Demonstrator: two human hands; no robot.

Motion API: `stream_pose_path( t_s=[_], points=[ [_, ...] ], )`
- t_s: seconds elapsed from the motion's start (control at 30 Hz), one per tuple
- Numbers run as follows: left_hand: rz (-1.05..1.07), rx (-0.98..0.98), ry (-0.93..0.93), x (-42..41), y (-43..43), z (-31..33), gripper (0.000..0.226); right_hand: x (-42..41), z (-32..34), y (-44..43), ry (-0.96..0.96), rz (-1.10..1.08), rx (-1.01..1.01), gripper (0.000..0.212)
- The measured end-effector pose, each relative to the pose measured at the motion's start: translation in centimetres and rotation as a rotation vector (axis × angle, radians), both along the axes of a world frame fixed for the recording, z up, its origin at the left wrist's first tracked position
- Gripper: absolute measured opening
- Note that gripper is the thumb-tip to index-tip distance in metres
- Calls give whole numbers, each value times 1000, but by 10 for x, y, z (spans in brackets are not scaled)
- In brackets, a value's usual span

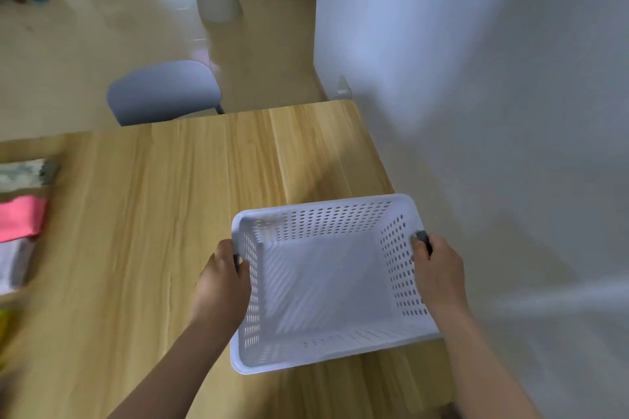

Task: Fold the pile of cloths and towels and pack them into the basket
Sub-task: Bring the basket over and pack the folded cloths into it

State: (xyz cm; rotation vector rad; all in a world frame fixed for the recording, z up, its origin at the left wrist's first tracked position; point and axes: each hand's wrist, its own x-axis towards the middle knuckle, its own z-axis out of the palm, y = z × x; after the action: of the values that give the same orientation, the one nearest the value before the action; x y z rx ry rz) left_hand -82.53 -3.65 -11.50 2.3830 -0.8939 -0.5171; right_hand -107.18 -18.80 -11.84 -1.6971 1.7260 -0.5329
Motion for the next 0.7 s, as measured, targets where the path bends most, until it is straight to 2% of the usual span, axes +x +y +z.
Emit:
stream_pose_path(
  t_s=[0.23,0.33,0.5,0.7],
  points=[
    [197,10,-46,29,89,4,3,60,5,40,-25,209,14,36],
    [228,0,-71,48,118,7,2,84,7,65,-49,250,27,31],
    [265,-11,-66,87,177,7,5,129,4,117,-69,264,37,32],
    [214,-19,-105,154,254,4,8,187,2,203,-30,237,36,33]
  ],
)
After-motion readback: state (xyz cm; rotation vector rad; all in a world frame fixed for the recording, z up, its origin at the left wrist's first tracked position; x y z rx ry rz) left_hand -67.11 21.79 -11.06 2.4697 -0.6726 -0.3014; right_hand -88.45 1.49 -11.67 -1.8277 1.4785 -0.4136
